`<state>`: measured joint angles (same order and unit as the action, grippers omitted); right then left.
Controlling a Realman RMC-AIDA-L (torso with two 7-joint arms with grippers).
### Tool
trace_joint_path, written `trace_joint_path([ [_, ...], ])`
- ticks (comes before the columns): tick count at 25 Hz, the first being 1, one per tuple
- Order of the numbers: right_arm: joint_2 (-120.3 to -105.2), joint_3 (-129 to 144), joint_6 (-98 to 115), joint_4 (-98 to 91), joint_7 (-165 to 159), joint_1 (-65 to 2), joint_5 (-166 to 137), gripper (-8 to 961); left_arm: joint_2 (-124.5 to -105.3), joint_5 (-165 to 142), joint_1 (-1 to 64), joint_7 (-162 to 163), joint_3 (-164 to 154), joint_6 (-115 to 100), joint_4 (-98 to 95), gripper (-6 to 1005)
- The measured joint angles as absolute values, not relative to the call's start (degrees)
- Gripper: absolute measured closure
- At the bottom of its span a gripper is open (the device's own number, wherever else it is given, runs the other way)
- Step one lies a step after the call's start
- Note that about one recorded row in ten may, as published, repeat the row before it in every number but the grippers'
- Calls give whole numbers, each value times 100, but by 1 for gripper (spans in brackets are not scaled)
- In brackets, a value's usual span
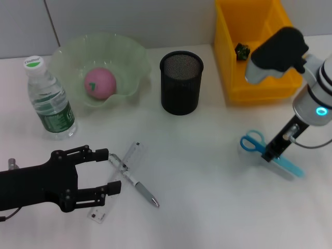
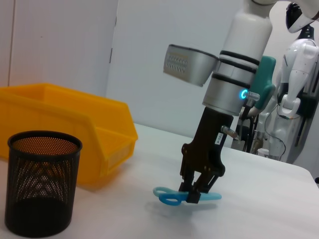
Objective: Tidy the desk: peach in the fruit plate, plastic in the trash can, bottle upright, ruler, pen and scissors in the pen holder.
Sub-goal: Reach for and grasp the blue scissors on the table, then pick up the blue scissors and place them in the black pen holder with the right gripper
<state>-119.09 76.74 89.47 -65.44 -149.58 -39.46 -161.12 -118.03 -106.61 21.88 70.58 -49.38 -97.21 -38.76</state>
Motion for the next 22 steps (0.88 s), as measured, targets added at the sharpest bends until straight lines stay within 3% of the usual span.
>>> trace_joint_path([
  [11, -11904, 6688, 8779, -8159, -14041, -3476, -14353, 714, -11812, -10659, 2195, 7057, -4931, -9691, -3876, 190],
  [22, -11917, 6620, 6796, -7445, -11582, -3111, -11727, 713, -11813, -10626, 2239, 7057, -4930, -9685, -3841, 191],
])
